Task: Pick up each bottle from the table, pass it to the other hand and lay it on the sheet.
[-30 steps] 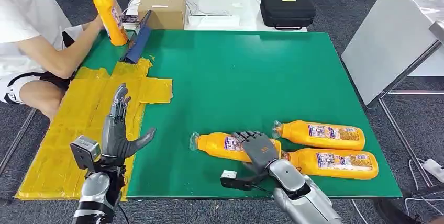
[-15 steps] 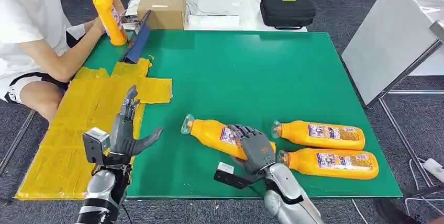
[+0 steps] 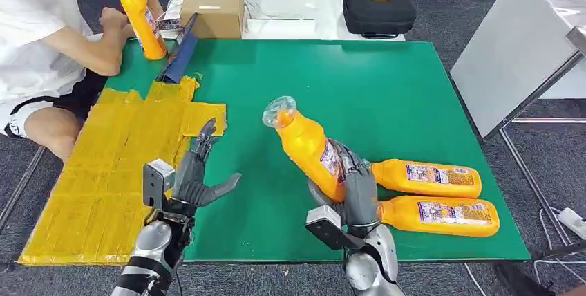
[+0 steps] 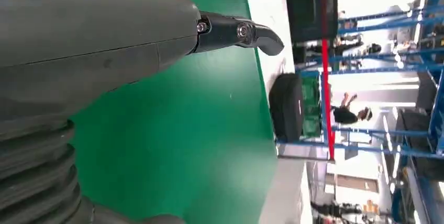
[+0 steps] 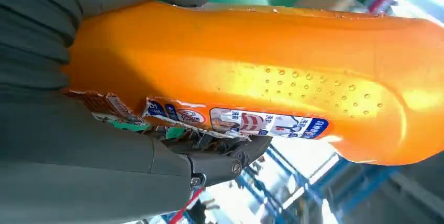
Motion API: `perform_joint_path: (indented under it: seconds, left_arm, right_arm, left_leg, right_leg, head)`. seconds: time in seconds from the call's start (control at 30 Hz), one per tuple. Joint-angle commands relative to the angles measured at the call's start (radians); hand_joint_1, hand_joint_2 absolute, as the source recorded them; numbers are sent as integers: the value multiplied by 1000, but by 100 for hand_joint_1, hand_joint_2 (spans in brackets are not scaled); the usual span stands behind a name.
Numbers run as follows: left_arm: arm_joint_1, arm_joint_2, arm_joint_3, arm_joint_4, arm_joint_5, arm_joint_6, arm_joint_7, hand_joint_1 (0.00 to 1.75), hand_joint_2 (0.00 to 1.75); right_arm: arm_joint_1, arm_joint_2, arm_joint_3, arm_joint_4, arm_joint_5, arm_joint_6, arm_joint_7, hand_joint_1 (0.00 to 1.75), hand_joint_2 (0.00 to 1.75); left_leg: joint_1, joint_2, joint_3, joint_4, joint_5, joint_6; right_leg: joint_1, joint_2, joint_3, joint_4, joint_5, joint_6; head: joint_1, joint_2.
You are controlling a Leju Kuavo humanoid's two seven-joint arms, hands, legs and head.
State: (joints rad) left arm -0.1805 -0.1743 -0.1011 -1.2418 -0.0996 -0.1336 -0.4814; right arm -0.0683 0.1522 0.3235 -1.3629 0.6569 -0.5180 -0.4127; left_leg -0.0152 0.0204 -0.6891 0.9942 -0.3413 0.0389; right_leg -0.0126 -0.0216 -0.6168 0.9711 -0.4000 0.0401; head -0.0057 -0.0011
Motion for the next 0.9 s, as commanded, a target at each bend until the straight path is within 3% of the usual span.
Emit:
perform_joint_path:
  seconds: [0.03,0.23,0.33,0.63,0.9]
  left_arm:
    - [-70,38,-24,128,155,-140,14,0,175]
    - [-58,29,-25,95,181,-148,28,0,175]
    - [-59,29,-31,88,235,-177,55,0,175]
    - [-56,33,-112,-3,309,-216,76,0,175]
    - [-64,38,-176,-4,317,-225,67,0,175]
  right_arm:
    - [-15,33,-32,20,-22,2,-20,175,175]
    - [-34,41,-23,77,-19,8,-21,175,175]
    - [-40,42,-12,102,-14,23,-12,175,175]
    - [-110,87,29,311,-3,32,-21,175,175]
    - [-137,115,101,381,48,-1,-57,175,175]
  left_leg:
    - [1,-2,3,0,-1,-2]
    - [1,-1,4,0,-3,-3]
    - [2,-2,8,1,-5,-5]
    - [2,0,4,1,-2,-3]
    - [3,0,8,2,-5,-5]
  right_leg:
    - [0,0,1,0,-1,-1]
    - [1,2,2,-1,-2,-1]
    - [1,2,14,0,-3,-1]
    - [2,3,10,0,-1,-1]
    - [1,4,15,1,-4,-2]
  head:
    - [0,0]
    - [0,0]
    - [0,0]
    - [0,0]
    - [0,0]
